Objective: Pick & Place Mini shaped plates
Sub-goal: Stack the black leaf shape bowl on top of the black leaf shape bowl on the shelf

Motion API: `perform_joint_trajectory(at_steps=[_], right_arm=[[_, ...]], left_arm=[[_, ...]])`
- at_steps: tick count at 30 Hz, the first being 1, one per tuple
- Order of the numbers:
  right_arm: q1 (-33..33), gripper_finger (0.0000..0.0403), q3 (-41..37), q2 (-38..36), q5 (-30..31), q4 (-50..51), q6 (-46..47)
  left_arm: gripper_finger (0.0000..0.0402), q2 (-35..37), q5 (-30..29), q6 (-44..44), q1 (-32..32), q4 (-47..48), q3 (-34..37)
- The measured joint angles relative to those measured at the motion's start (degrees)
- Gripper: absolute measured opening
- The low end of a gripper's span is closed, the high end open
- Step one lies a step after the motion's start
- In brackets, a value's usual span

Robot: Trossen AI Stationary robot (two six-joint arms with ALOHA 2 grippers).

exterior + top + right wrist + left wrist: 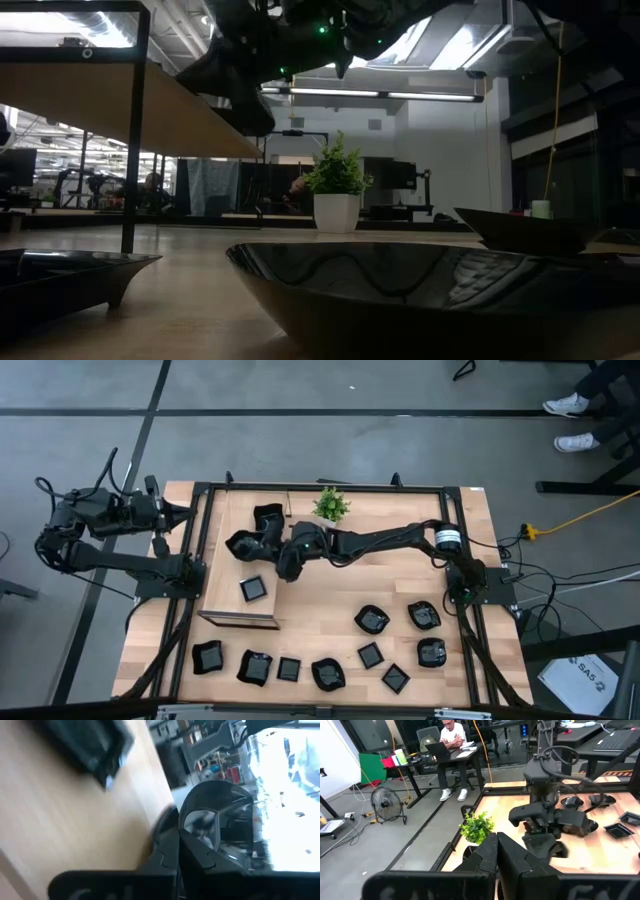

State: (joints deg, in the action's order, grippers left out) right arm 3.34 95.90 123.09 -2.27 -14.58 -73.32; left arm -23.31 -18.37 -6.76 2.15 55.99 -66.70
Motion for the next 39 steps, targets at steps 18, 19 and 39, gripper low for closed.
perform_joint_trajectory(at_steps=[18, 19, 39], right_arm=[[0.3, 0.0005, 0.0, -3.5, 4.6, 8.8, -11.2], [0.3, 0.0005, 0.0, -3.9, 4.2, 10.4, -11.6], [0.9, 0.0006, 0.1, -5.9, -3.0, 14.5, -17.2]], left_arm=[[0.0004, 0.0, 0.0, 0.0, 0.0, 0.0, 0.0], [0.0004, 0.0, 0.0, 0.0, 0.0, 0.0, 0.0], [0.0004, 0.0, 0.0, 0.0, 0.0, 0.0, 0.0]])
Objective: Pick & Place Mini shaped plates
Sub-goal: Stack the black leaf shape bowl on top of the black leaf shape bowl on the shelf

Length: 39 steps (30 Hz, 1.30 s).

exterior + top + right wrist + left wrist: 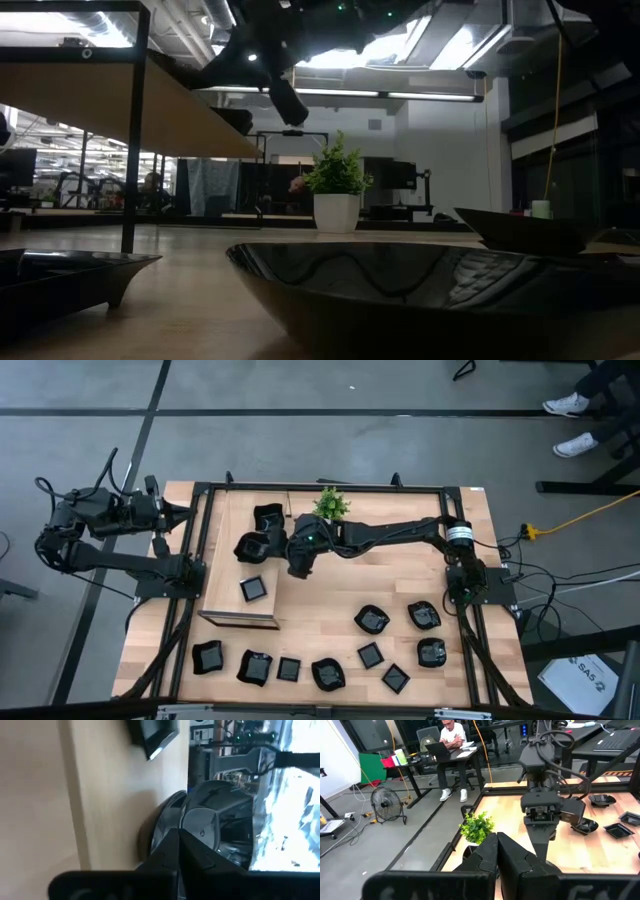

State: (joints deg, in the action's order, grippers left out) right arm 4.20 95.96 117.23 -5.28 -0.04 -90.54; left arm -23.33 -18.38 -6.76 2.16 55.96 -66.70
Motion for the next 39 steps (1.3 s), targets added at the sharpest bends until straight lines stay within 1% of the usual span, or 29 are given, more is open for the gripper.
perform_joint_trajectory(at_steps=[4, 13, 17, 20, 24, 29, 33, 37, 39], right_arm=[[0.1, 0.0020, 0.0, 0.0, -0.1, 0.2, 5.7], [0.5, 0.0058, 0.0, 0.0, -1.0, 0.4, 6.8], [0.5, 0.0072, 0.0, 0.1, -0.9, 0.3, 9.2], [0.5, 0.0080, 0.0, 0.1, -0.1, 0.0, 13.0], [0.5, 0.0087, 0.0, 0.1, 4.5, -0.1, 20.7], [-0.2, 0.0088, -0.1, 0.1, 11.9, -0.1, 30.4], [-1.7, 0.0088, -0.1, -0.1, 17.1, -0.1, 40.4], [-3.1, 0.0088, -0.1, -1.8, 23.0, 1.2, 47.5], [-3.8, 0.0088, -0.1, -2.8, 24.6, 3.0, 50.8]], left_arm=[[0.0004, 0.0, 0.0, 0.0, 0.0, 0.0, 0.0], [0.0004, 0.0, 0.0, 0.0, 0.0, 0.0, 0.0], [0.0004, 0.0, 0.0, 0.0, 0.0, 0.0, 0.0], [0.0004, 0.0, 0.0, 0.0, 0.0, 0.0, 0.0], [0.0004, 0.0, 0.0, 0.0, 0.0, 0.0, 0.0], [0.0004, 0.0, 0.0, 0.0, 0.0, 0.0, 0.0], [0.0004, 0.0, 0.0, 0.0, 0.0, 0.0, 0.0], [0.0004, 0.0, 0.0, 0.0, 0.0, 0.0, 0.0], [0.0004, 0.0, 0.0, 0.0, 0.0, 0.0, 0.0]])
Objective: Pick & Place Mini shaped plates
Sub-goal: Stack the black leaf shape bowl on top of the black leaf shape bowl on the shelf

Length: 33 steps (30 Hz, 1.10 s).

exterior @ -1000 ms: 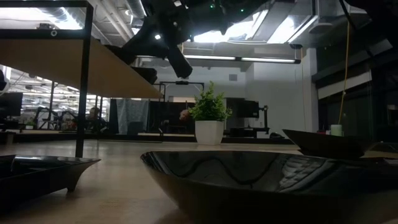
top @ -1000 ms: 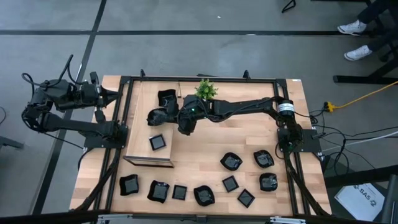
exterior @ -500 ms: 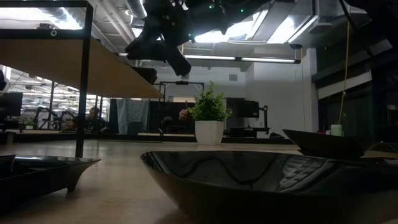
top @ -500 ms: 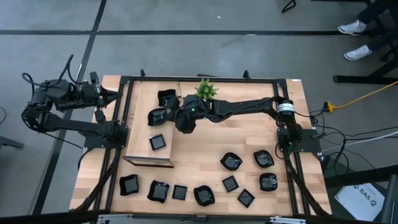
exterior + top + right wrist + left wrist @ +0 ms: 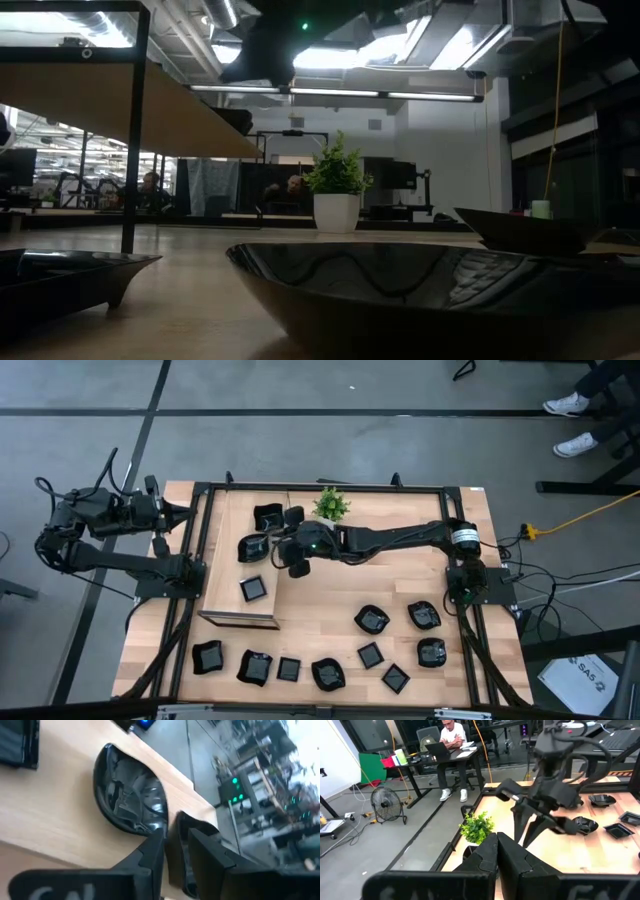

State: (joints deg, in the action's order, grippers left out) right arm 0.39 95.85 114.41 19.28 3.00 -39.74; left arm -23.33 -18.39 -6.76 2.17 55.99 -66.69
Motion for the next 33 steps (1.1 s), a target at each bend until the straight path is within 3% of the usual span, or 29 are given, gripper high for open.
perform_joint_trajectory(at_steps=[5, 12, 15, 33], right_arm=[[-1.9, 0.0088, -0.1, -1.8, -3.1, 9.0, 10.8], [-3.3, 0.0088, -0.6, -1.9, -22.3, 15.6, 25.1], [-3.4, 0.0088, -0.6, -2.0, -27.2, 15.8, 29.9], [-9.5, 0.0088, -0.6, -8.6, -27.9, 39.9, 42.0]], left_arm=[[0.0004, 0.0, 0.0, 0.0, 0.0, 0.0, 0.0], [0.0004, 0.0, 0.0, 0.0, 0.0, 0.0, 0.0], [0.0004, 0.0, 0.0, 0.0, 0.0, 0.0, 0.0], [0.0004, 0.0, 0.0, 0.0, 0.0, 0.0, 0.0]])
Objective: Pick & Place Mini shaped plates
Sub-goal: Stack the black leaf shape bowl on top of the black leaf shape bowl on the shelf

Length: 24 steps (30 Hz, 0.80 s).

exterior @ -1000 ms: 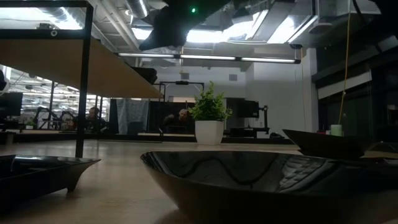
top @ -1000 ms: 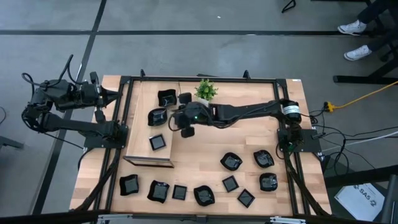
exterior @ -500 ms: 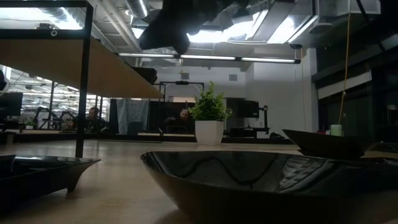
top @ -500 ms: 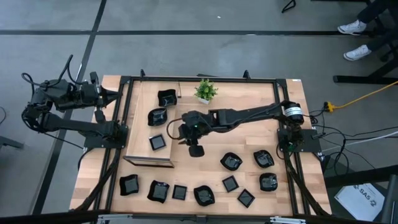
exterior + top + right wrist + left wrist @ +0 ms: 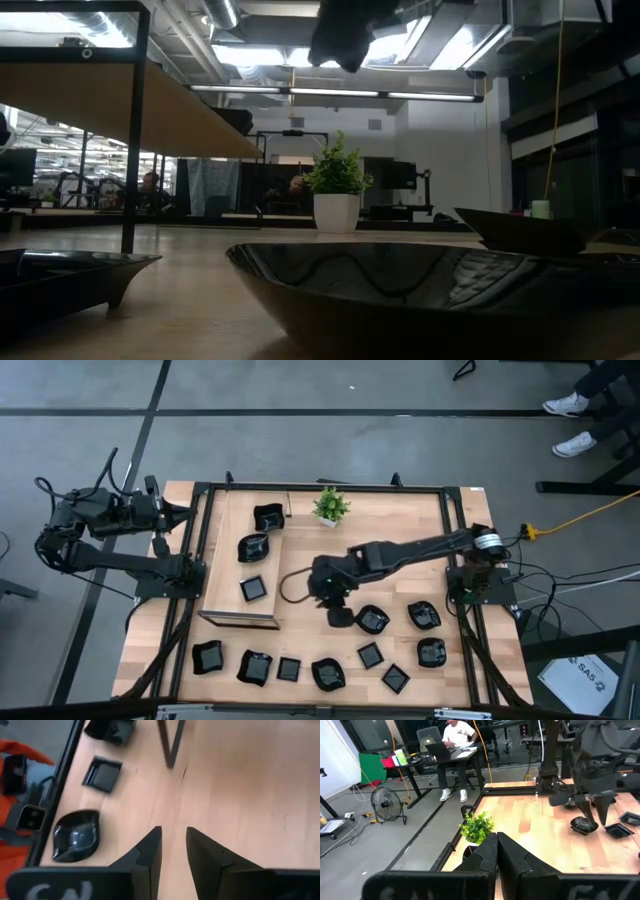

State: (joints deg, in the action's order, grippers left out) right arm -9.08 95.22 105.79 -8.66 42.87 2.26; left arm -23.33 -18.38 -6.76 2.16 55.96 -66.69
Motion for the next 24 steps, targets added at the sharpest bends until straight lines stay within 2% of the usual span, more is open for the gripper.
perform_joint_trajectory(at_steps=[5, 8, 14, 19, 24], right_arm=[[-2.2, 0.0088, -1.3, -1.1, -0.1, 3.8, 4.7], [-3.2, 0.0088, -6.6, -2.9, -0.8, 3.8, 7.3], [-3.6, 0.0088, -17.2, -6.7, -7.0, 0.7, 16.4], [-5.8, 0.0088, -23.3, -6.5, -5.1, -1.6, 20.4], [-8.7, 0.0088, -27.0, -6.5, -1.6, -7.9, 17.5]], left_arm=[[0.0004, 0.0, 0.0, 0.0, 0.0, 0.0, 0.0], [0.0004, 0.0, 0.0, 0.0, 0.0, 0.0, 0.0], [0.0004, 0.0, 0.0, 0.0, 0.0, 0.0, 0.0], [0.0004, 0.0, 0.0, 0.0, 0.0, 0.0, 0.0], [0.0004, 0.0, 0.0, 0.0, 0.0, 0.0, 0.0]])
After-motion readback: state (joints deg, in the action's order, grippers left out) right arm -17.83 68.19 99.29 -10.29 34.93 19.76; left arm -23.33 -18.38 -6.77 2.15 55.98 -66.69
